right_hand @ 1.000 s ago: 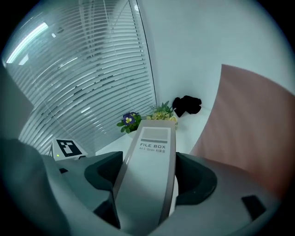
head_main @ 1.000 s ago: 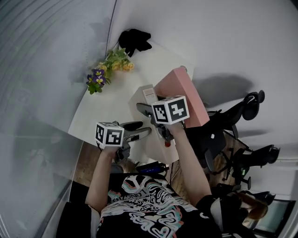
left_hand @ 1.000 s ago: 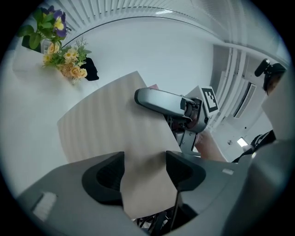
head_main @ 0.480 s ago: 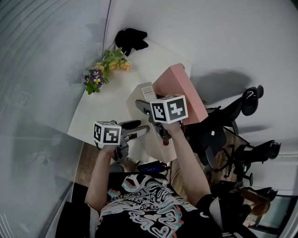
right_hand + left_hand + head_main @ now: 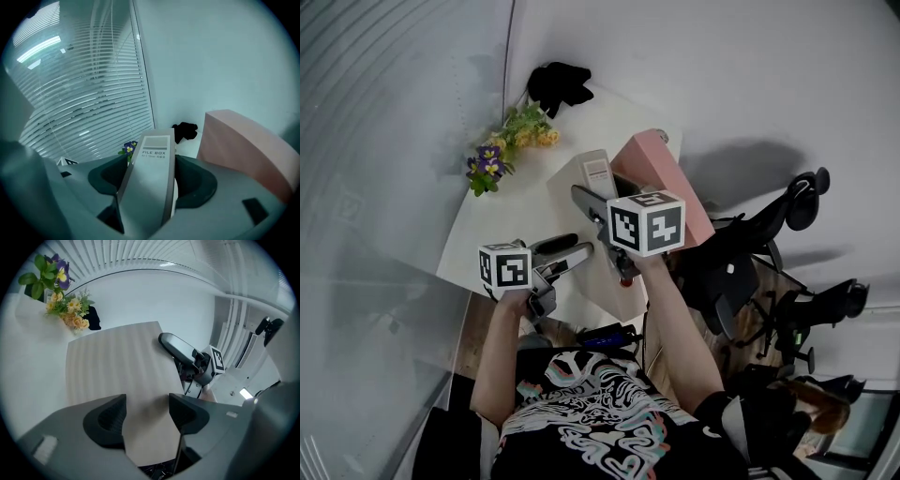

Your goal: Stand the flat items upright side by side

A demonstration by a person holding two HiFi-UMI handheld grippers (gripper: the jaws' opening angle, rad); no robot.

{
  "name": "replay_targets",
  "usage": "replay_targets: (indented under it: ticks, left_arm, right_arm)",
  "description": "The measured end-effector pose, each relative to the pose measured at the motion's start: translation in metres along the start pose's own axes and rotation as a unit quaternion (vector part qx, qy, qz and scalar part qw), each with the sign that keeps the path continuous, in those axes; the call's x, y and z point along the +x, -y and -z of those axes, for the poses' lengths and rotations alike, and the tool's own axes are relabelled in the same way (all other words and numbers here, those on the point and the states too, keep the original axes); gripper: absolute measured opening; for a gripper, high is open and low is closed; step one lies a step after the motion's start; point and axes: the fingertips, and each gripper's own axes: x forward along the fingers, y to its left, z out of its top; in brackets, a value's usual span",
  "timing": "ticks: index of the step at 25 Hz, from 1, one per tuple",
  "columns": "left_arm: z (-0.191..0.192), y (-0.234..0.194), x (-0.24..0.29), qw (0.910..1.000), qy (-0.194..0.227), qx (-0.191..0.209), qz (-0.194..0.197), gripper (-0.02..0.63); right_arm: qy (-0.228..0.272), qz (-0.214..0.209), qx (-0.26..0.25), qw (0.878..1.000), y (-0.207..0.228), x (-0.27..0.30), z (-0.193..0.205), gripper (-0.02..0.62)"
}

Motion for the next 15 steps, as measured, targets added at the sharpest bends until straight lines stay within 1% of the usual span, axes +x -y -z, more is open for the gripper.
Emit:
replay_targets:
  ticks: [3,6,15]
  left_arm:
    - [-0.001,-0.003,0.0,0.9999,0.008,-0.01,0.001,0.27]
    - [-0.002,-0.001,0.001,0.9999,0.006,-0.012,0.008,0.27]
    - [-0.014,-0.001,-0.003,0.9994,0.032,-0.014,0.006,0.27]
  right_arm:
    - [0.006,0.006,0.001,1.0,0.002,-0.001,-0.001,0.31]
    - [0.015,0.011,0.003,1.0,0.003,-0.003,-0.004,0.307]
    - [0.076,0.013,-0.011,0.997,-0.003,-0.018,-0.023,0.305]
